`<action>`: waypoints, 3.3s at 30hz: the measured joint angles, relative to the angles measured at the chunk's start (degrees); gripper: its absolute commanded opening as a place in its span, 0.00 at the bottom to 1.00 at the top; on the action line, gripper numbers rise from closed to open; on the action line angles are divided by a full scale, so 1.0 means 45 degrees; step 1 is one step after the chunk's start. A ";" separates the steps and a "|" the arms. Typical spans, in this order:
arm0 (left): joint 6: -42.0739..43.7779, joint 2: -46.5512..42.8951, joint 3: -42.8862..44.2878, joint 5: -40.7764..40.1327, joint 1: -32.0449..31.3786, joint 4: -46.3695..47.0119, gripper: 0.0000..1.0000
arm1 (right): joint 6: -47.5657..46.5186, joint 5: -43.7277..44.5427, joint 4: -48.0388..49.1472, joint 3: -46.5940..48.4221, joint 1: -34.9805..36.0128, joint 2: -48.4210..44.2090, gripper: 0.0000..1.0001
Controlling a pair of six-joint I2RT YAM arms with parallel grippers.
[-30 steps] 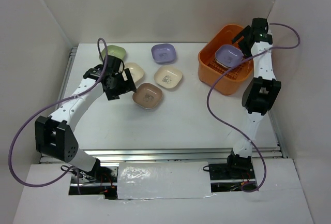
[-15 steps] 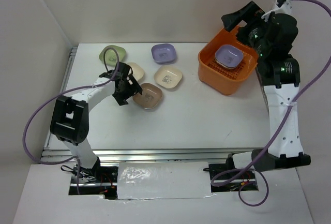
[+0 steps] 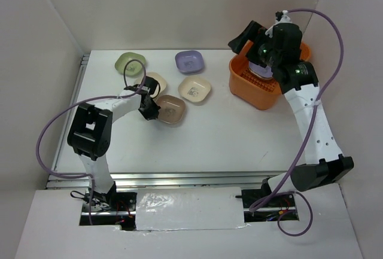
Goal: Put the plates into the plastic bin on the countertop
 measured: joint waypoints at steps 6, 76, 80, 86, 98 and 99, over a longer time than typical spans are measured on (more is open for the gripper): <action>0.0554 -0.1554 -0.0340 -0.1078 -0.1088 -0.1787 0.00 | -0.1506 -0.0928 0.0602 -0.0850 0.1894 0.0797 1.00; 0.5187 -0.4954 -0.1953 0.3910 0.5076 -0.1311 0.99 | -0.0024 0.2671 -0.0418 0.6348 -0.4697 1.0744 1.00; 0.4362 -0.3818 -0.1676 0.4367 0.5421 0.0083 0.99 | -0.0146 0.2599 -0.0063 0.5357 -0.3900 0.8223 1.00; 0.2623 -0.1185 -0.0860 0.5008 0.5421 0.3021 0.99 | 0.0389 0.0112 0.2900 -0.0034 -0.2220 0.0913 1.00; 0.1277 0.2977 0.3823 0.2511 0.4439 0.2414 0.38 | 0.2346 -0.3254 0.4697 -0.5338 -0.1559 -0.2346 1.00; 0.1248 0.3211 0.4163 0.2307 0.4328 0.2171 0.35 | 0.2341 -0.3254 0.4653 -0.5333 -0.1559 -0.2453 1.00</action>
